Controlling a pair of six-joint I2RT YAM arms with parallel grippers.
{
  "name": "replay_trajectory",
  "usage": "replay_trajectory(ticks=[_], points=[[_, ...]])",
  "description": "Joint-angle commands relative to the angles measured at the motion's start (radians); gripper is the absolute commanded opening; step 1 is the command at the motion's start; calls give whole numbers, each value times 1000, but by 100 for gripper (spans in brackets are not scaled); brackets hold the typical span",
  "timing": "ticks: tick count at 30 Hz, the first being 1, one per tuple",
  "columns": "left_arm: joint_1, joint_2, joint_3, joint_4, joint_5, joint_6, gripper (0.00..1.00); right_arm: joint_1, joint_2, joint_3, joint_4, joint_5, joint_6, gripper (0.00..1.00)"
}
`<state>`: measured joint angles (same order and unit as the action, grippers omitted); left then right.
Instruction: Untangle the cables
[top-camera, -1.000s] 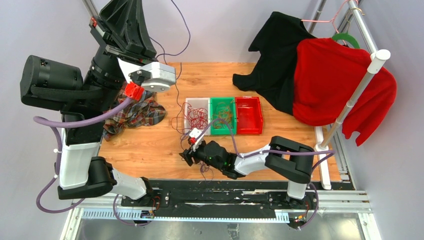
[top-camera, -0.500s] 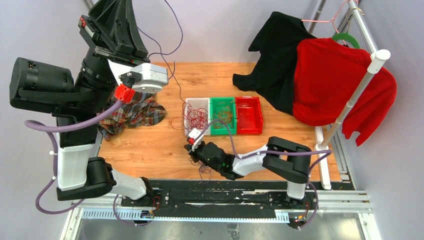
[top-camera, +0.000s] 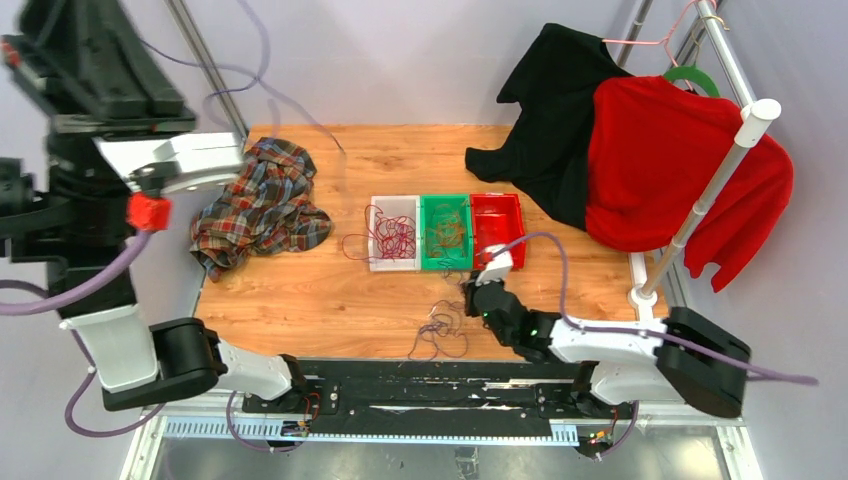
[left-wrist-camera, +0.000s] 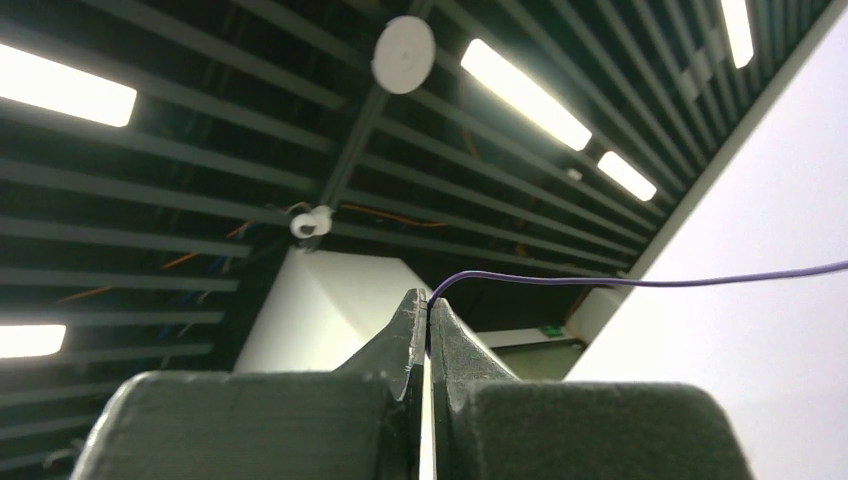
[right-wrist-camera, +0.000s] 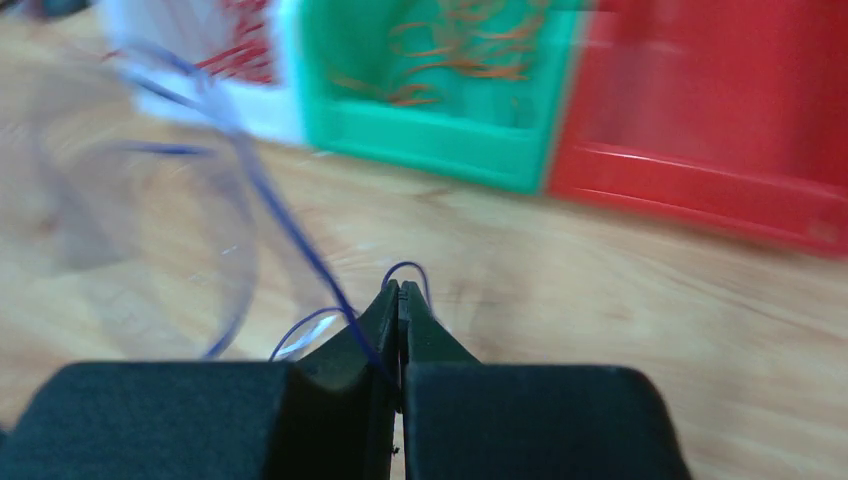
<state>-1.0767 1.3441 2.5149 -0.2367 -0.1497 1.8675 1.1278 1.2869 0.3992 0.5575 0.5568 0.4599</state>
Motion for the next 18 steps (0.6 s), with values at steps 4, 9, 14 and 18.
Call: replay_trajectory(ticks=[4, 9, 14, 18], points=[[-1, -74, 69, 54, -34, 189, 1, -170, -239, -42, -662, 184, 406, 1], [-1, -154, -19, 13, -110, 141, 1, -198, -328, -40, -741, 212, 411, 1], [-2, -256, -293, -18, -123, 10, 1, -197, -504, -94, -612, 162, 269, 1], [-2, -247, -398, -69, -92, -46, 1, -198, -674, -119, -602, 119, 215, 1]])
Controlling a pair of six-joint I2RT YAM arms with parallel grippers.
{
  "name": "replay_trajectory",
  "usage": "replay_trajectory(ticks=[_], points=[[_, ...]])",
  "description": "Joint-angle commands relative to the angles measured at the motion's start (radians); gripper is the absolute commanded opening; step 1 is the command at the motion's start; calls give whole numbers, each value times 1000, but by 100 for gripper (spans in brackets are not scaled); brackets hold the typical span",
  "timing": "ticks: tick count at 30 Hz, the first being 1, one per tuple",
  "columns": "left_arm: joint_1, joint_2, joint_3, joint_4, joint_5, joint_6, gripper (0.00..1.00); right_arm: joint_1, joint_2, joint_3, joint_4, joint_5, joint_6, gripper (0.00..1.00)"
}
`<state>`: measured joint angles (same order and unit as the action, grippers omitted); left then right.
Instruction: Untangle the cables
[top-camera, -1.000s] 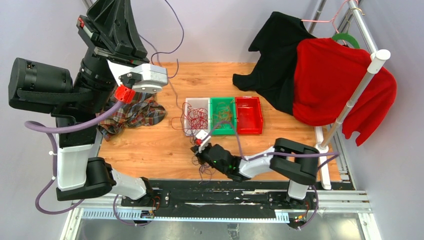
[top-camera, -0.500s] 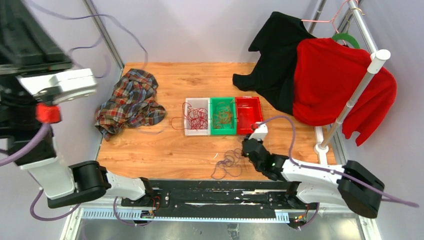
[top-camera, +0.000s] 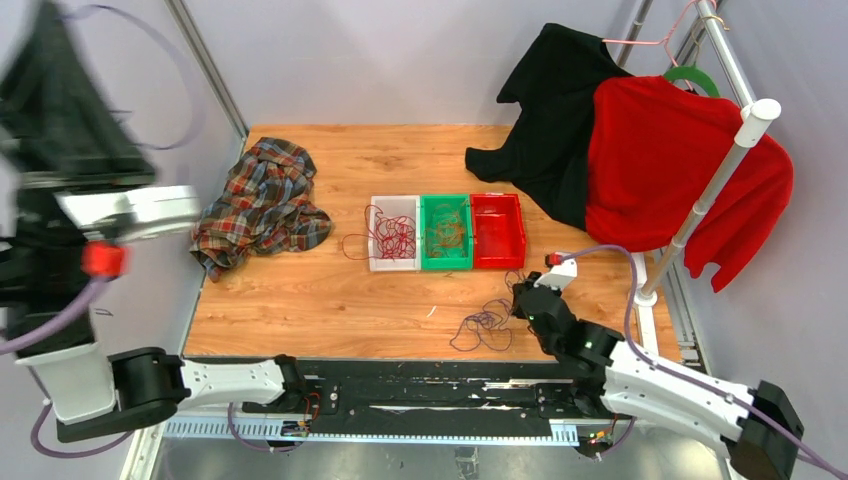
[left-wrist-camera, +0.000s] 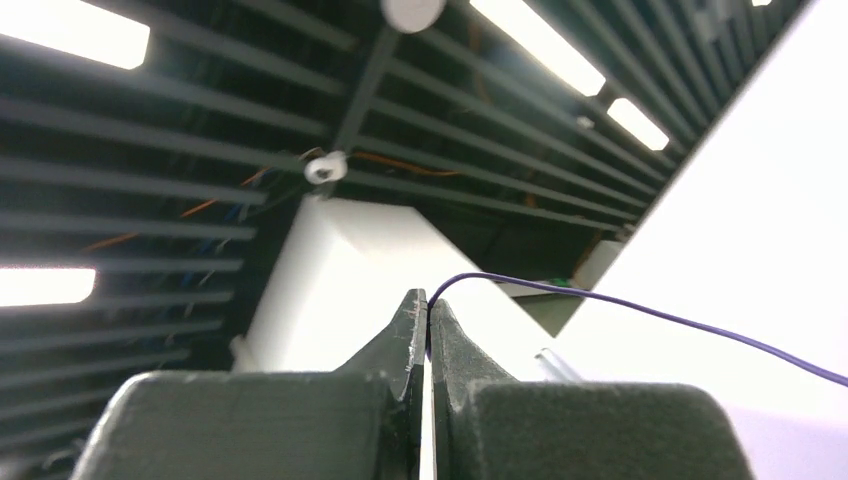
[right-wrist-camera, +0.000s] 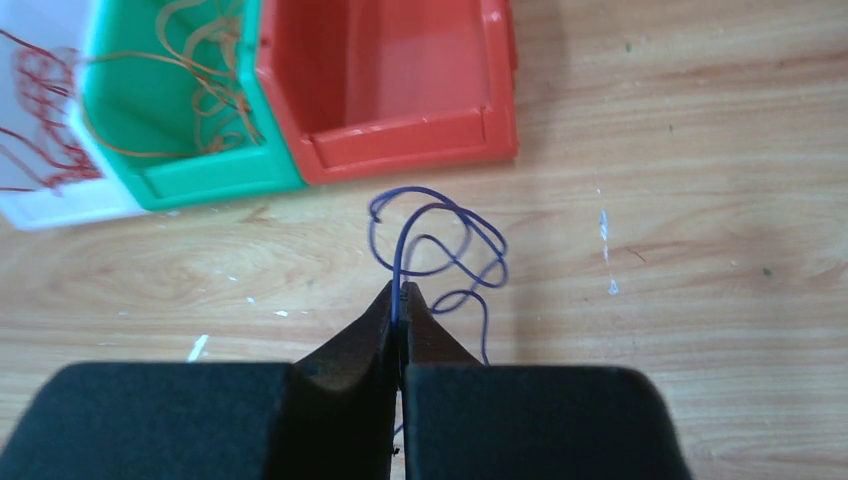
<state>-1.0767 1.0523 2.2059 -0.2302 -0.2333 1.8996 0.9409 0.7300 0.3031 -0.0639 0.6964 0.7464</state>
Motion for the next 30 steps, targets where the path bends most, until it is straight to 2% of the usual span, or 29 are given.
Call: replay_trajectory(ticks=[1, 5, 10, 17, 23, 30], points=[[-1, 56, -95, -78, -1, -101, 0, -11, -160, -20, 1, -29, -75, 1], [-1, 110, -110, -80, 26, -208, 1, -11, -229, 0, -71, -60, -84, 1], [-2, 191, -134, -56, 71, -285, 1, -11, -224, 26, -115, -86, -57, 1], [-1, 339, -159, 12, 123, -343, 1, -11, -158, 102, -284, 4, 11, 1], [2, 500, -102, 74, 130, -389, 1, -11, -216, 100, -381, 54, 99, 1], [40, 655, -67, 174, 144, -456, 1, -11, -290, 83, -443, 57, 124, 1]])
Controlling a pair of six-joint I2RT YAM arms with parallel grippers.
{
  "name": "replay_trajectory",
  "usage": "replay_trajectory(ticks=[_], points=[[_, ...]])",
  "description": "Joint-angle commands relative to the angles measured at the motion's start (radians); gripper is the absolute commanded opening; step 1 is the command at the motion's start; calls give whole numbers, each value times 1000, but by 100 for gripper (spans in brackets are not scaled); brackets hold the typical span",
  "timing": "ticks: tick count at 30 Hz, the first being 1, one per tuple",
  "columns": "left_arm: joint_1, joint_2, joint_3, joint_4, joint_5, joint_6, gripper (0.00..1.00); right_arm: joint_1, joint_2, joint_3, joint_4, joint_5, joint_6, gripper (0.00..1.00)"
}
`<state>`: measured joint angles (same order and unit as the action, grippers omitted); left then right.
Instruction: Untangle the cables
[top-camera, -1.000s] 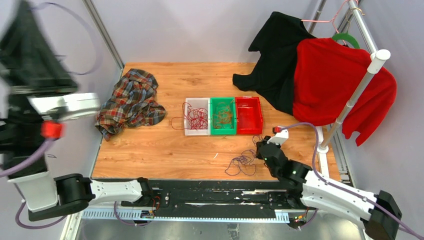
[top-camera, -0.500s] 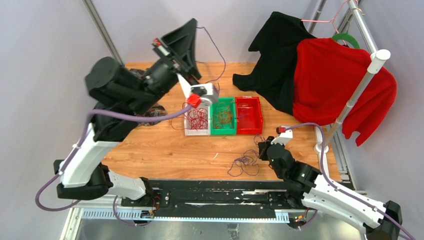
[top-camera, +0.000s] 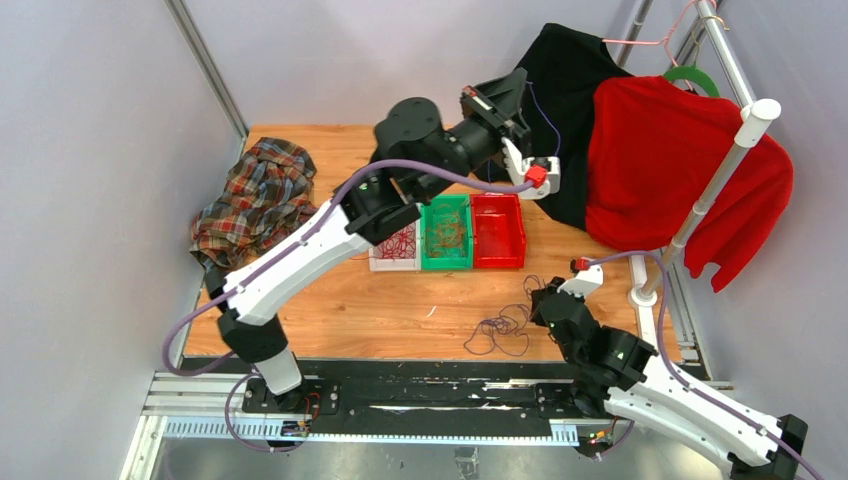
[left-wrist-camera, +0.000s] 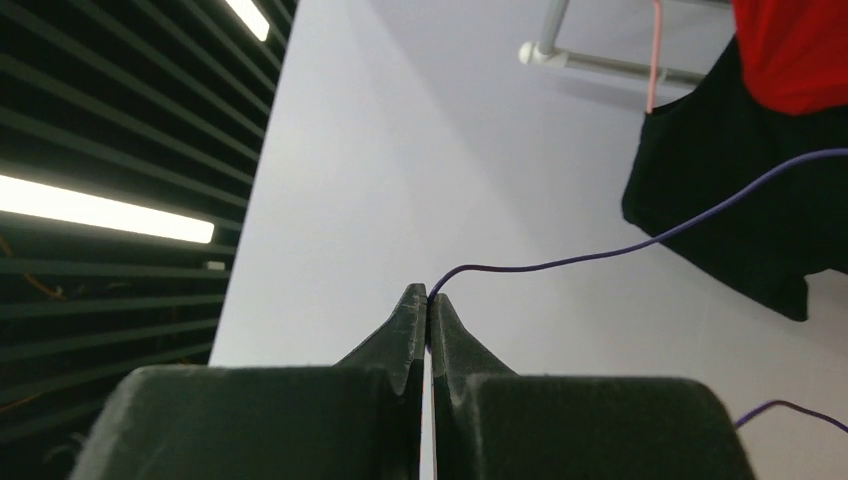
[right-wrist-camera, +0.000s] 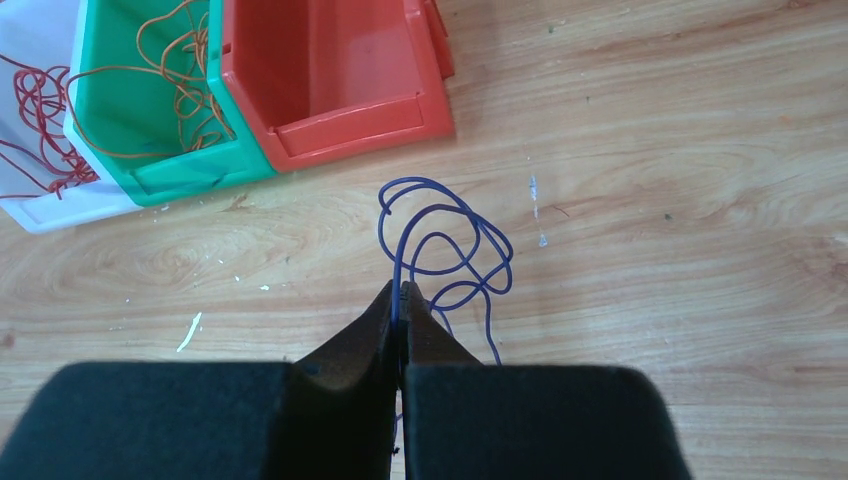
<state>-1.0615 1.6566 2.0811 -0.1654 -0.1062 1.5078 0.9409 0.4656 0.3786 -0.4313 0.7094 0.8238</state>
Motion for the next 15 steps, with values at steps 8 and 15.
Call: replay_trajectory(ticks=[8, 15], points=[[44, 113, 134, 143, 19, -138, 1, -11, -45, -15, -108, 29, 58, 1], [36, 79, 190, 128, 59, -124, 1, -11, -59, -15, -118, 21, 50, 1]])
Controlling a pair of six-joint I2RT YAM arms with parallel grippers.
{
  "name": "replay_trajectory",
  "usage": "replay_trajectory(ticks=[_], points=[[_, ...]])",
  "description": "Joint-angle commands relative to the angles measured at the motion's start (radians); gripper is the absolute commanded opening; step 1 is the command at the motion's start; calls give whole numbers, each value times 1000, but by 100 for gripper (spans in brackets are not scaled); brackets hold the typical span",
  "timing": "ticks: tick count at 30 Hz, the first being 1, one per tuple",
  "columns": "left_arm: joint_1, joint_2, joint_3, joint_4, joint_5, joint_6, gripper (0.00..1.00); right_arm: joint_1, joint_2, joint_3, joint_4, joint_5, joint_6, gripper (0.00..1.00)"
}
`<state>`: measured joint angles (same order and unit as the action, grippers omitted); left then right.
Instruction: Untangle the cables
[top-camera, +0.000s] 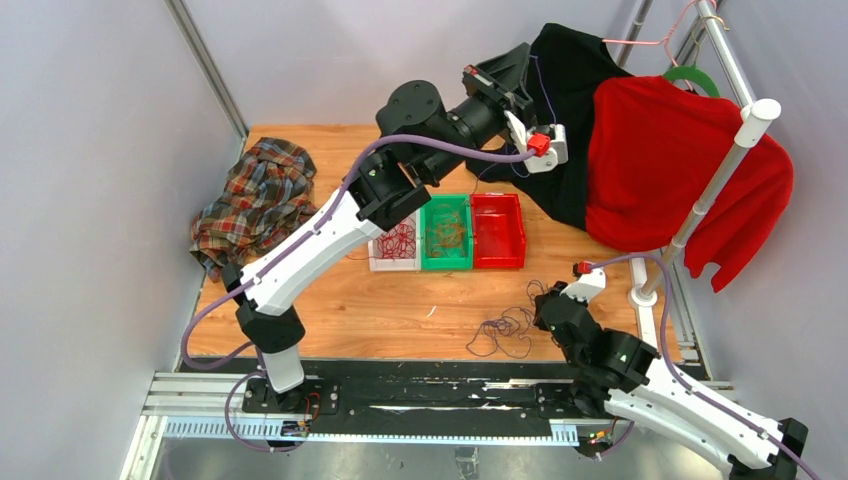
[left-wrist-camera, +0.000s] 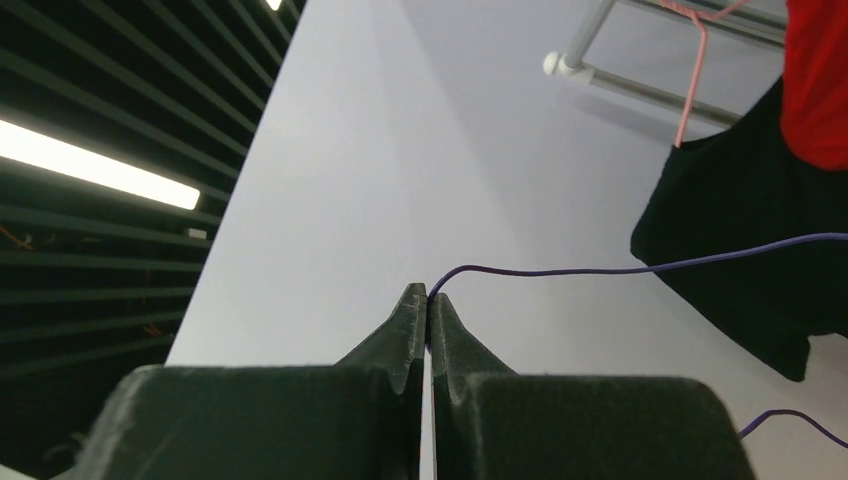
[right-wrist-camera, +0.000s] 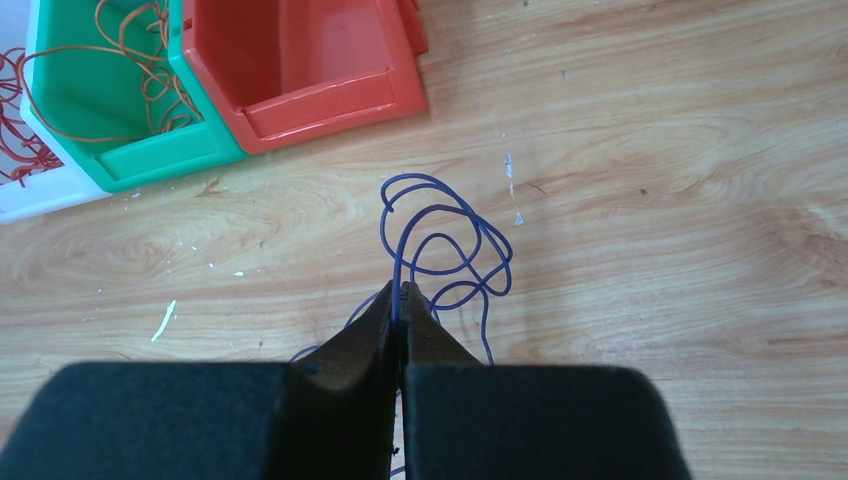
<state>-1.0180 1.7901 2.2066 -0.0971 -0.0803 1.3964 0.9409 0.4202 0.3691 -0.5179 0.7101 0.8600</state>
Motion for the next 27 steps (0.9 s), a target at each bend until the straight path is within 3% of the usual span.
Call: replay_trajectory(ticks=[1, 7, 16, 27], points=[[-9, -52, 82, 60, 37, -14, 1, -11, -15, -6, -34, 21, 12, 1], [-9, -23, 117, 57, 48, -29, 1, -11, -8, -7, -36, 25, 11, 1], [3, 27, -33, 112, 31, -53, 1, -11, -16, 12, -50, 45, -11, 1], [20, 113, 61, 85, -8, -170, 1, -11, -53, 10, -77, 45, -15, 1]])
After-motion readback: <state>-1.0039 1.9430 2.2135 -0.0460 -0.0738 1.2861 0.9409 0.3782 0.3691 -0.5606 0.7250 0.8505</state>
